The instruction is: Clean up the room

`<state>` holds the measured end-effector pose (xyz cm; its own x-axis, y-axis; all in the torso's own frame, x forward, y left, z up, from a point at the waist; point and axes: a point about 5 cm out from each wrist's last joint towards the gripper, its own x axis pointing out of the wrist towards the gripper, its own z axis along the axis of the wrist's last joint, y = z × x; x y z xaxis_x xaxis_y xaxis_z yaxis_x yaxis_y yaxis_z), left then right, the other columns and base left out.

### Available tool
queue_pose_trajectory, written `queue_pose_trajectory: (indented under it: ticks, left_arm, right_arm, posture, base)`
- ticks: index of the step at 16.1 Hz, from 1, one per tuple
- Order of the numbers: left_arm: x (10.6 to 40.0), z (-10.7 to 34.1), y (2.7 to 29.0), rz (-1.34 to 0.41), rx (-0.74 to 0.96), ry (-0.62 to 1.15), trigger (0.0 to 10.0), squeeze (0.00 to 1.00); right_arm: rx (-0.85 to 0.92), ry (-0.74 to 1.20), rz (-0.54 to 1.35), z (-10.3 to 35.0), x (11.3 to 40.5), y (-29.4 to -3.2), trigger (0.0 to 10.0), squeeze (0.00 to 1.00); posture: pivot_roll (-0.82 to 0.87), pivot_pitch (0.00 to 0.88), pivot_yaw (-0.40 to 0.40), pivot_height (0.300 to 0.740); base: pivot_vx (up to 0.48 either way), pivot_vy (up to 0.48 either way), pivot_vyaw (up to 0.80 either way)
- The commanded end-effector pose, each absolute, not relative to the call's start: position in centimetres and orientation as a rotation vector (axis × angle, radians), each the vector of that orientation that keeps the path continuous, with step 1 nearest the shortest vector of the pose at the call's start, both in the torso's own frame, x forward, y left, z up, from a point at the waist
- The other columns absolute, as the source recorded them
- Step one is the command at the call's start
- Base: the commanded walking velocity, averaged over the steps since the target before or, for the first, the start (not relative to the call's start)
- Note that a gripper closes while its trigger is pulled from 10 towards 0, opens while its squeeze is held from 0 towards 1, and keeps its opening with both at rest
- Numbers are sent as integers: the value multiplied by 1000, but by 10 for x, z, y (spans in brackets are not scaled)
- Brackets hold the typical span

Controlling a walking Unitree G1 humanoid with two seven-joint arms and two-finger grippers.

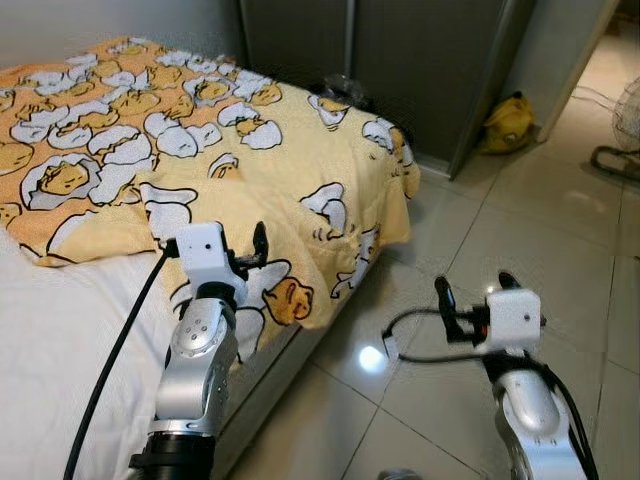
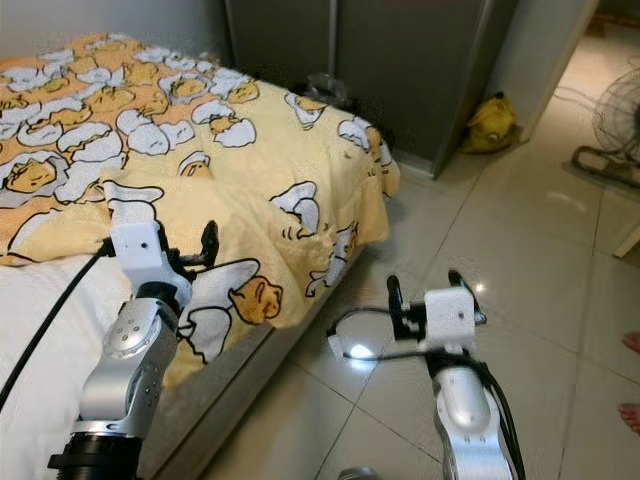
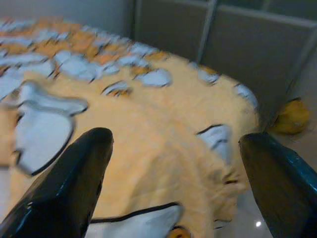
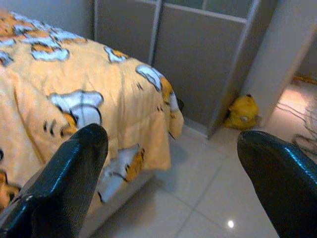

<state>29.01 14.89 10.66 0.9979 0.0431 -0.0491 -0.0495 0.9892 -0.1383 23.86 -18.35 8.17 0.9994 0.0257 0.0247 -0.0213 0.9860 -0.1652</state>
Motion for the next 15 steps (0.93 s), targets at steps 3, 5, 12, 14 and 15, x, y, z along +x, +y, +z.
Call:
queue_pose_trajectory:
  ticks: [3, 5, 12, 14, 15]
  left_arm:
    - [288, 99, 153, 91, -144, 84, 10000, 0]
    - [290, 102, 153, 94, -93, 74, 10000, 0]
    - [312, 65, 130, -197, 129, 365, 10000, 0]
    - [314, 48, 134, -133, 121, 463, 10000, 0]
    - [318, 44, 139, -97, 82, 490, 10000, 0]
  right_arm:
    - [-100, 12, 34, 77, 245, -174, 10000, 0]
    - [-105, 23, 58, 74, 243, -170, 10000, 0]
    - [-83, 81, 64, 63, 242, -170, 10000, 0]
    - [-86, 91, 77, 61, 240, -169, 10000, 0]
    - [-88, 93, 89, 60, 237, -168, 10000, 0]
  posture:
    - [-233, 0, 33, 740]
    - [-230, 0, 31, 740]
    - [-215, 0, 27, 740]
    - [-218, 13, 25, 740]
    - [-227, 28, 24, 740]
  base:
    - [455, 0, 265]
    - [221, 0, 744]
    - [0, 0, 425]
    - [0, 0, 0]
    - [0, 0, 0]
